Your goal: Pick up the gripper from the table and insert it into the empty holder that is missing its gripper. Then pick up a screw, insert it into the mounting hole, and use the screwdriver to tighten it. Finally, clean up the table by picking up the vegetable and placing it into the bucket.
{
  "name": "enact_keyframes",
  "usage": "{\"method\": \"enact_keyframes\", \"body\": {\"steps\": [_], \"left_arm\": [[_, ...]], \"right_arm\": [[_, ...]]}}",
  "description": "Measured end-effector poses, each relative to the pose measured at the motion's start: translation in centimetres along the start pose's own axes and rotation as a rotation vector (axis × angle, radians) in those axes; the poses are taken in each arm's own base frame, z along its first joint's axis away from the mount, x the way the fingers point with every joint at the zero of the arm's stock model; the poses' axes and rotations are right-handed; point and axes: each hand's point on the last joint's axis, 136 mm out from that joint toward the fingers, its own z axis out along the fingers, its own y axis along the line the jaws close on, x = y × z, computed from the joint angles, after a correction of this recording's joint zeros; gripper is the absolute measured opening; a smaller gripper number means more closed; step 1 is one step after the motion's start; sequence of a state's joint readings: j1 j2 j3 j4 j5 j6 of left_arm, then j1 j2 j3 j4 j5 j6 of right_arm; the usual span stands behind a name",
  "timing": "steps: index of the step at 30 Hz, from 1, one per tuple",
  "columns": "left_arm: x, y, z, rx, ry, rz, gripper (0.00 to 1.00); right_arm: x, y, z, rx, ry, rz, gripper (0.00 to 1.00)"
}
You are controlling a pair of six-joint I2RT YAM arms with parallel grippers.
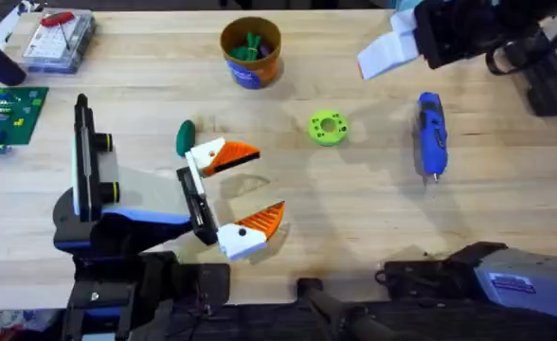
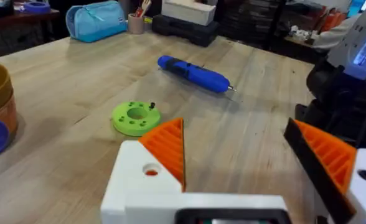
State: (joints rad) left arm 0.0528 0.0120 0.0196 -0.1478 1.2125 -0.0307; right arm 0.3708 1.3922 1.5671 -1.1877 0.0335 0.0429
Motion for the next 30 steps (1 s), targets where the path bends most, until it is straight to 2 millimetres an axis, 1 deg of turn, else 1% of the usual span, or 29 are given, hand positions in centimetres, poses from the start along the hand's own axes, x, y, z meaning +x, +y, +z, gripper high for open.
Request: {"method": "enact_keyframes", "body": {"steps": [6, 8, 11, 16, 21, 23, 26, 30], "left_arm": [[0.0, 0.0, 0.0, 0.0, 0.0, 0.0, 0.995], [0.0, 0.0, 0.0, 0.0, 0.0, 0.0, 0.995], [0.0, 0.0, 0.0, 0.0, 0.0, 0.0, 0.995], [0.0, 0.0, 0.0, 0.0, 0.0, 0.0, 0.995], [0.0, 0.0, 0.0, 0.0, 0.0, 0.0, 0.995], [0.0, 0.0, 0.0, 0.0, 0.0, 0.0, 0.995], [0.0, 0.0, 0.0, 0.0, 0.0, 0.0, 0.995], [0.0, 0.0, 0.0, 0.0, 0.0, 0.0, 0.995]], "right_arm": [[0.4, 1.3, 0.0, 0.003, 0.012, -0.049, 0.997], [0.4, 1.9, 0.5, -0.005, 0.002, -0.068, 0.998], [1.3, 2.6, 2.2, -0.021, 0.008, -0.083, 0.998], [4.0, 3.2, 5.8, -0.063, 0.037, -0.079, 0.998], [6.6, 3.2, 8.0, -0.071, 0.11, -0.075, 0.997], [7.0, 3.1, 8.6, -0.069, 0.132, -0.072, 0.997], [6.8, 2.9, 9.9, -0.064, 0.152, -0.063, 0.997], [7.3, 2.4, 11.7, -0.056, 0.205, -0.047, 0.998]]}}
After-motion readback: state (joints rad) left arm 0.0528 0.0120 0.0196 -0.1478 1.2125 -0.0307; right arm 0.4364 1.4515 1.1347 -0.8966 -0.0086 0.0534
